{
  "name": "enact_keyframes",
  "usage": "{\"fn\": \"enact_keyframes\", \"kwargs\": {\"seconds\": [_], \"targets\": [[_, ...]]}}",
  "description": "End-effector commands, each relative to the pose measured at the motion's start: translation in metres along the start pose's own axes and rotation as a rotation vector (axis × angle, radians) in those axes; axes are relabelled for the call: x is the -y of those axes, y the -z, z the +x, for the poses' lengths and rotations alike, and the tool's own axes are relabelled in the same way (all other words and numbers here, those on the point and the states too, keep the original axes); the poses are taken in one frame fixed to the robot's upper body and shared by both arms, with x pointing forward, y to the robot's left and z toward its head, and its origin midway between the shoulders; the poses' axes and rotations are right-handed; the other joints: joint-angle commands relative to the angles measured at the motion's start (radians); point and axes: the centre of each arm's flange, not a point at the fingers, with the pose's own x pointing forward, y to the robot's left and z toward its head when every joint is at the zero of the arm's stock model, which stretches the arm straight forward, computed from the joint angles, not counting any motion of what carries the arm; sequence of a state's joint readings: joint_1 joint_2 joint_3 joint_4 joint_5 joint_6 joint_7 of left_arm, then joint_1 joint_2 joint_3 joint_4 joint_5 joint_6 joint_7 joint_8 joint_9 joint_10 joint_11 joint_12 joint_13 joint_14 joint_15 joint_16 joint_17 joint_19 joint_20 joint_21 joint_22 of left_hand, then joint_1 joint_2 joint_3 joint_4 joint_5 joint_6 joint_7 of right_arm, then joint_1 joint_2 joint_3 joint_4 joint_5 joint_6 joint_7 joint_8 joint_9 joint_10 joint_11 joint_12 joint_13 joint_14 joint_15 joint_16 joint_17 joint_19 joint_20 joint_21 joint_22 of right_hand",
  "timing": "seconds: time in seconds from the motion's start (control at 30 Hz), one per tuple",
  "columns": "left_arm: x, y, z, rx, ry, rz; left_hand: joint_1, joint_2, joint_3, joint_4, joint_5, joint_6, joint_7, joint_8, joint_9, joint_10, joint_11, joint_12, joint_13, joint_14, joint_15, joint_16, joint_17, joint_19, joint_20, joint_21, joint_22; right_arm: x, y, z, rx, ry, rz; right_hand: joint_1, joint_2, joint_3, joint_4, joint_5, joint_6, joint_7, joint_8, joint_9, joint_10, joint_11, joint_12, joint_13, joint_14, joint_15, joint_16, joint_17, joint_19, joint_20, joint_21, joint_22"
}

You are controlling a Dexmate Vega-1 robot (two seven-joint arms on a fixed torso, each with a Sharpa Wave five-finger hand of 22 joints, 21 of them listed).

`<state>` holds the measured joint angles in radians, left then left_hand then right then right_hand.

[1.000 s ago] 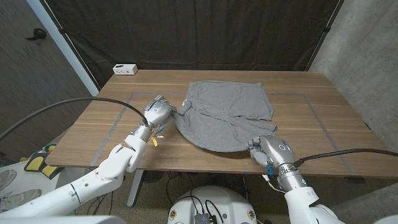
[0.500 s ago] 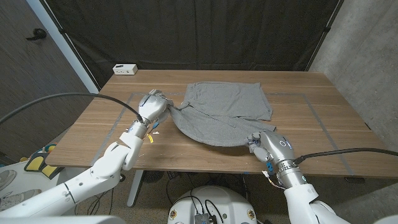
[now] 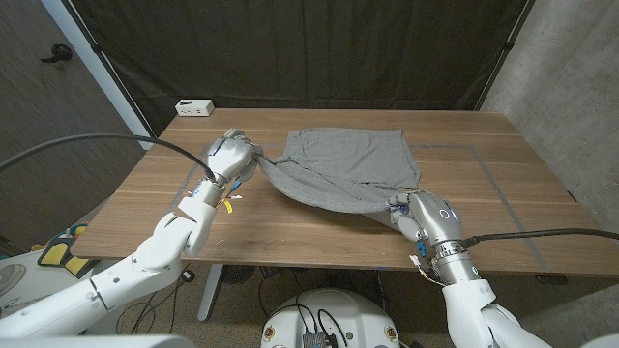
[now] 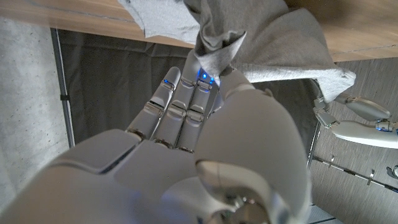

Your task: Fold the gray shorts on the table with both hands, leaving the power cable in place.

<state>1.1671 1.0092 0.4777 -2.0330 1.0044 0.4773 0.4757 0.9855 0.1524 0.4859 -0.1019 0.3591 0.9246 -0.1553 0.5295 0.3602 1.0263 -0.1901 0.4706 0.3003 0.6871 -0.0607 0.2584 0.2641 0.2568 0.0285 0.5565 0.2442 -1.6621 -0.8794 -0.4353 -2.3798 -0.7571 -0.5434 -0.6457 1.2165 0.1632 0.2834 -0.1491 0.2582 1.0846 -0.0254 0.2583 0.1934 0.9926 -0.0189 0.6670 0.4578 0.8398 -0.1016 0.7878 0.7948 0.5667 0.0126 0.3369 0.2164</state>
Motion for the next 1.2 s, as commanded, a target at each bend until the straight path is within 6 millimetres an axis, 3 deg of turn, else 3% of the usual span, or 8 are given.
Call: {"fn": "enact_keyframes", "kwargs": {"seconds": [0.03, 0.6, 1.2], "targets": [[-0.009, 0.014, 0.01, -0.026, -0.003, 0.009, 0.012, 0.002, -0.002, 0.002, 0.01, 0.055, 0.064, 0.01, 0.006, 0.018, -0.015, 0.068, 0.199, 0.011, -0.171, -0.003, 0.006, -0.007, 0.0, 0.01, 0.002, 0.012, 0.005, 0.016, 0.007, 0.103, -0.021, 0.008, -0.004, 0.012, 0.0, -0.003, 0.014, 0.0, -0.002, 0.002, 0.005, 0.007, 0.012, 0.009, 0.015, -0.096, 0.0, 0.007, 0.005, 0.002, 0.008, 0.004], [-0.019, 0.036, 0.034, -0.076, 0.001, -0.011, 0.022, 0.001, -0.003, 0.004, 0.023, 0.052, 0.069, 0.029, 0.026, 0.022, -0.014, 0.086, 0.227, 0.015, -0.17, -0.009, 0.013, -0.014, 0.004, 0.02, 0.004, 0.023, 0.015, 0.051, 0.03, 0.192, -0.085, 0.004, -0.007, 0.018, 0.003, -0.003, 0.018, -0.003, -0.008, 0.003, 0.002, 0.003, 0.024, 0.025, 0.02, -0.1, -0.008, 0.014, 0.0, 0.002, 0.013, 0.005], [-0.038, 0.037, 0.07, -0.053, 0.008, 0.024, 0.027, -0.002, -0.006, 0.008, 0.033, 0.048, 0.068, 0.045, 0.044, 0.018, -0.015, 0.099, 0.251, 0.015, -0.169, -0.016, 0.019, -0.02, 0.006, 0.03, 0.007, 0.034, 0.023, 0.09, 0.089, 0.257, -0.106, 0.0, -0.009, 0.025, 0.006, -0.002, 0.023, -0.005, -0.015, 0.005, -0.001, -0.003, 0.033, 0.039, 0.022, -0.103, -0.016, 0.024, -0.004, 0.0, 0.019, 0.005]]}}
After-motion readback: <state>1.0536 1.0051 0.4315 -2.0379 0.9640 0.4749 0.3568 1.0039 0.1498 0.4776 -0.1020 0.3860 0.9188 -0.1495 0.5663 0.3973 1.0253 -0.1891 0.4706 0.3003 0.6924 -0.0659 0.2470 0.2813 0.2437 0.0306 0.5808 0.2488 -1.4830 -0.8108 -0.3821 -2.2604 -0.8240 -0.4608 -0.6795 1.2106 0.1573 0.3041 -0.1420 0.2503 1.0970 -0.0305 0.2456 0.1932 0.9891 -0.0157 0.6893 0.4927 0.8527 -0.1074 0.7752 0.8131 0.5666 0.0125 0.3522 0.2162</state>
